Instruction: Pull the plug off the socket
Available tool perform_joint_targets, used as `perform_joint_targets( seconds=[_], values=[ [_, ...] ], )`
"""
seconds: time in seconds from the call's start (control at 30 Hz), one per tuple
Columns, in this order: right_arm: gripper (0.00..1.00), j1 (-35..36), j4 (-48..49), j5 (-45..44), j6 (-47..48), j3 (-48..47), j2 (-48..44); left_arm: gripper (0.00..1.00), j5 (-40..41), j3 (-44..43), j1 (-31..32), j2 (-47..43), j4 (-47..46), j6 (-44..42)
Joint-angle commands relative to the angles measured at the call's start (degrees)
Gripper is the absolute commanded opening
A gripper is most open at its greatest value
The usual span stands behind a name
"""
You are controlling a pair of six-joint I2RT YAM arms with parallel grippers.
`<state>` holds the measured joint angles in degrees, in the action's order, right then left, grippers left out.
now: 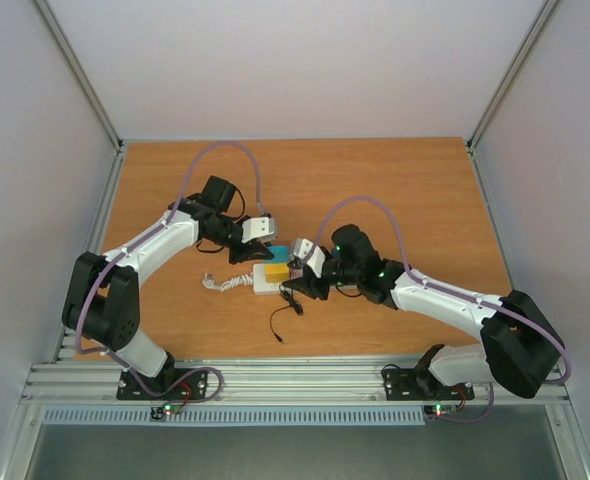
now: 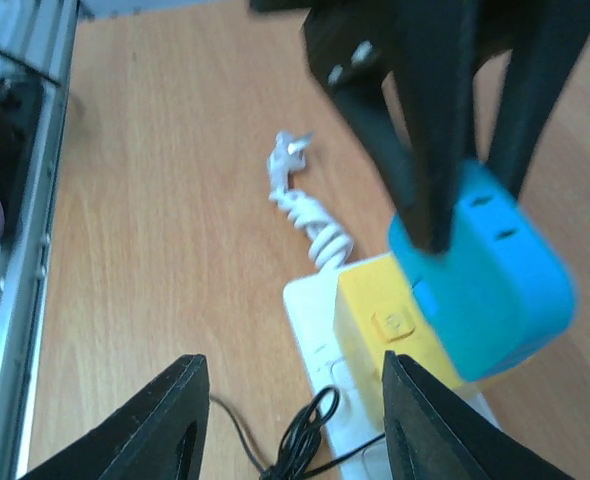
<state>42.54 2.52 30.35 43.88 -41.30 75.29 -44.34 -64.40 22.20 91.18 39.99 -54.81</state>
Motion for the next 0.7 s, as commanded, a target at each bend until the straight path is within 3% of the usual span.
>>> perform_joint_targets(
  seconds=[0.0,0.67],
  values=[
    [0.49,2.01,8.9,-4.42,7.36,2.56,1.33,0.12,-2.42,0.9,-0.05,0.5,0.95,0.41],
    [0.46,4.58,16.72,-9.78,18.07,1.94,11.81,0.13,-3.63,0.68,-0.05,0.64,4.0,-4.02]
  ],
)
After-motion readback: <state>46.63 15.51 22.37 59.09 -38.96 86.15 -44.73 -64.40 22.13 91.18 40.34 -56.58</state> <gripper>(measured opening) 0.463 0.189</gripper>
